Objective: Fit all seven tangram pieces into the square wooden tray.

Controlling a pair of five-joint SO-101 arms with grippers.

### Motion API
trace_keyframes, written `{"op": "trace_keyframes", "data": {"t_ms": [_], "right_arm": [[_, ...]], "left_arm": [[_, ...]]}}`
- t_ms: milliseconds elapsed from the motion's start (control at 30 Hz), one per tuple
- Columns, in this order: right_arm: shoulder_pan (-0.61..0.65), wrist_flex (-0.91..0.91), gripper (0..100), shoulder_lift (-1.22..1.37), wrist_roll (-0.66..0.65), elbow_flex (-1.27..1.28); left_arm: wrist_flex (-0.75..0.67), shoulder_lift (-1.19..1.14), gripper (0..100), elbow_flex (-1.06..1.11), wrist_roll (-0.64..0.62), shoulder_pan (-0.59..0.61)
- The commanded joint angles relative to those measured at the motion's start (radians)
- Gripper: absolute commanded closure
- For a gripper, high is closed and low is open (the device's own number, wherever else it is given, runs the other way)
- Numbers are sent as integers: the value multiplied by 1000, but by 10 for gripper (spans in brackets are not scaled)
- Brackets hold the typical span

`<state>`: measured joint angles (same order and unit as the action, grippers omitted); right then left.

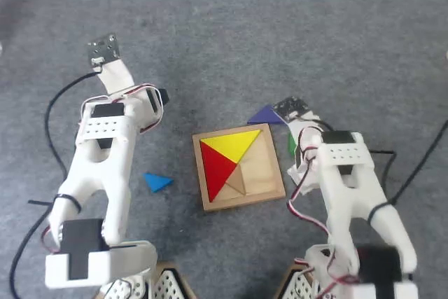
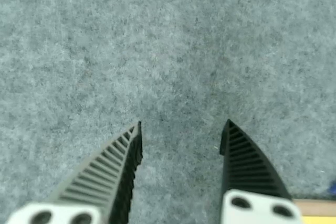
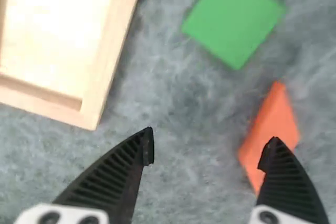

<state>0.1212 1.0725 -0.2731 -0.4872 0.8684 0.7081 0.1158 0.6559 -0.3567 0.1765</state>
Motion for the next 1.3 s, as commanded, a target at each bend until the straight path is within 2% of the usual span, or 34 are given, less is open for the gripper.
{"op": "trace_keyframes", "data": {"t_ms": [0,133,300,533,667,1000,1267], "right_arm": [[-61,-8,686,71,-14,-29],[-153,-8,686,180,-21,-95],[-280,-7,686,303,-100,-187],[-400,-12,686,346,-215,-261],[-426,-13,686,351,-256,-269],[-438,-38,686,252,-256,-269],[-461,24,686,188,-379,-293]], "left_arm": [[-18,46,763,-7,11,9],[-17,48,763,-10,11,9],[-17,48,763,-10,11,9],[-18,46,763,-7,11,9],[-18,46,763,-7,11,9],[-18,46,763,-5,11,9],[-18,46,763,-5,11,9]]}}
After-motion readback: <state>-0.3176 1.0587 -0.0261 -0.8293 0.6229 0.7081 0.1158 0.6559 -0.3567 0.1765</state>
